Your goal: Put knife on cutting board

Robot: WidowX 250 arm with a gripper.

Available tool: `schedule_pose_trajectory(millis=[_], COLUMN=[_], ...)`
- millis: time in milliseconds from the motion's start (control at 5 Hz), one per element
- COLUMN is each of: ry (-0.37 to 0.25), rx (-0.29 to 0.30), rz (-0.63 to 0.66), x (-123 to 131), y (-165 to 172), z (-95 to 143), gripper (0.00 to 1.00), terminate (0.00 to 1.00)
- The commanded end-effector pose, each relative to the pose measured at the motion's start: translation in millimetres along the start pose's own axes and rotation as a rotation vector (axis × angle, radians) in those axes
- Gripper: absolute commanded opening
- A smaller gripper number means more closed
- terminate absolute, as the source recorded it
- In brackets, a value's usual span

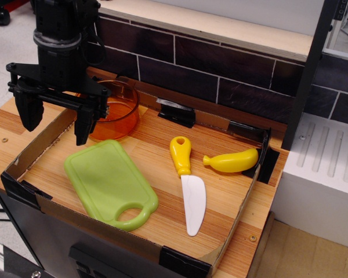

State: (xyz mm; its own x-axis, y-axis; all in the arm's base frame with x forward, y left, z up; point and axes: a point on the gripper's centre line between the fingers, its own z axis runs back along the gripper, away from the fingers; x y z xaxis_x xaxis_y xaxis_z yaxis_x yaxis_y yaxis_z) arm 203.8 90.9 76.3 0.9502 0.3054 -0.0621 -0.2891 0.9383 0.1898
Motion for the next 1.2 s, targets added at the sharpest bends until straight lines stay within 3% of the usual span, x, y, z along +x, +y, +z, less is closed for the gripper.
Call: schedule_pose_trajectory(millis=[0, 200, 600, 800, 1000], ry=[0.000, -0.025, -0.059, -0.135, -0.153], rx=[0.000, -0.084, -0.218, -0.213, -0.226], rz=[0.000, -0.004, 0.056, 0.142, 0.227], x=[0, 2, 20, 37, 48], y=[0, -21, -50, -69, -84], z=[0, -1, 27, 27, 25], gripper=[1.00, 1.00, 1.00, 1.00, 1.00], terminate=[0.00, 0.00, 0.00, 0.00, 0.00])
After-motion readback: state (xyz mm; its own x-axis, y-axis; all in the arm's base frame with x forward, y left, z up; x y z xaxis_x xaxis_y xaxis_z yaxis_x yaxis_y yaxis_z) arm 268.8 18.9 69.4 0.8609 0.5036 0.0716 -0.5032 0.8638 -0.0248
